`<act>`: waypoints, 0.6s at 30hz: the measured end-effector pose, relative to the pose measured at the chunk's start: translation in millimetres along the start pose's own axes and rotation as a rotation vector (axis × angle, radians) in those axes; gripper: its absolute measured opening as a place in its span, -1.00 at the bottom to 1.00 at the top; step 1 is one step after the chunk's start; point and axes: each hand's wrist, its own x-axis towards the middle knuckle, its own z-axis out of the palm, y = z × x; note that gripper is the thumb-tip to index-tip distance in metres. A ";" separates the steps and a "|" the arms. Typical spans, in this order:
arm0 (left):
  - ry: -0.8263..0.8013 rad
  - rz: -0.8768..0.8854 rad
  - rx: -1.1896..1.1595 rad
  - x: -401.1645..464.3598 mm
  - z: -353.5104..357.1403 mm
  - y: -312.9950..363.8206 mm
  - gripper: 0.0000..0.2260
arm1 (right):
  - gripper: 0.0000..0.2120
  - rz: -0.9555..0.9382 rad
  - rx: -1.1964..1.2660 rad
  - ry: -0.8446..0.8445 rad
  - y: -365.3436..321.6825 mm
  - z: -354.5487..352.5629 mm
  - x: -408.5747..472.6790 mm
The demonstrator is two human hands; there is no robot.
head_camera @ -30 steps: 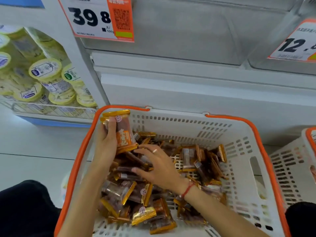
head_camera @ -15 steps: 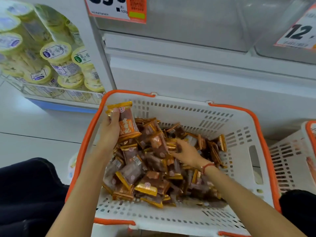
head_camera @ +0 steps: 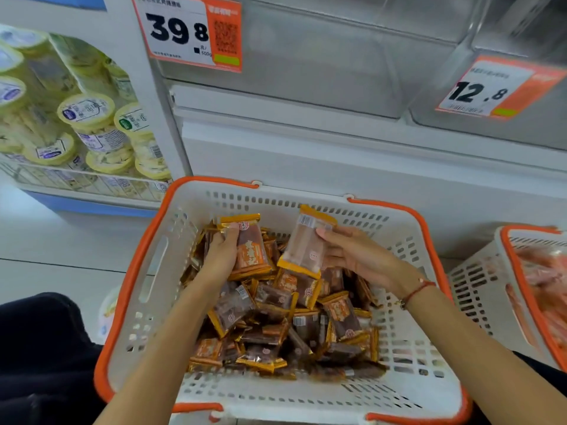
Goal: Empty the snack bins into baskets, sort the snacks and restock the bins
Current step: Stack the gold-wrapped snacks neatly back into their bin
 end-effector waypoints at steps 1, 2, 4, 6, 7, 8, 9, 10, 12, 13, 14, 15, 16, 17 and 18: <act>-0.021 -0.020 -0.001 0.8 2.6 1.0 -0.47 | -0.68 -0.004 0.038 0.001 -6.3 4.4 -3.4; -0.044 -0.042 -0.012 0.7 4.7 2.7 -0.45 | -0.68 -0.018 0.058 0.023 -9.7 7.6 -4.2; -0.084 -0.081 -0.064 0.5 9.1 5.2 -0.48 | -0.68 -0.133 0.027 0.131 -14.9 15.8 -7.7; -0.129 -0.107 -0.142 -2.0 13.3 8.1 -0.58 | -0.76 -0.401 -0.099 0.350 -18.5 27.4 -14.3; -0.156 -0.115 -0.169 -3.6 14.4 9.0 -0.63 | -0.80 -0.563 -0.194 0.426 -19.4 35.2 -18.1; -0.191 -0.114 -0.189 -5.1 14.2 10.1 -0.66 | -0.82 -0.689 -0.336 0.448 -18.1 43.2 -19.9; -0.239 -0.106 -0.197 -5.6 12.9 10.0 -0.66 | -0.82 -0.761 -0.527 0.430 -15.2 50.9 -20.9; -0.291 -0.092 -0.212 -6.1 11.4 10.5 -0.65 | -0.79 -0.790 -0.724 0.371 -11.7 57.3 -21.2; -0.339 -0.060 -0.252 -5.1 6.7 11.3 -0.62 | -0.72 -0.696 -0.887 0.160 -0.3 64.8 -20.1; -0.340 -0.046 -0.257 -4.4 5.5 10.4 -0.61 | -0.68 -0.623 -0.815 0.081 3.3 65.4 -20.4; -0.332 -0.034 -0.247 -5.2 5.4 12.0 -0.61 | -0.69 -0.550 -0.683 0.039 4.2 64.8 -20.8; -0.341 -0.027 -0.237 -5.3 6.3 12.6 -0.61 | -0.73 -0.507 -0.540 0.051 2.4 64.9 -21.8; -0.343 -0.021 -0.228 -7.2 8.0 13.1 -0.63 | -0.80 -0.490 -0.459 0.131 0.7 63.7 -20.2; -0.352 -0.024 -0.220 -8.4 10.8 12.5 -0.65 | -0.81 -0.469 -0.427 0.222 -0.7 61.2 -17.9; -0.356 -0.020 -0.212 -12.0 13.7 14.3 -0.66 | -0.66 -0.433 -0.415 0.288 -0.6 58.2 -14.7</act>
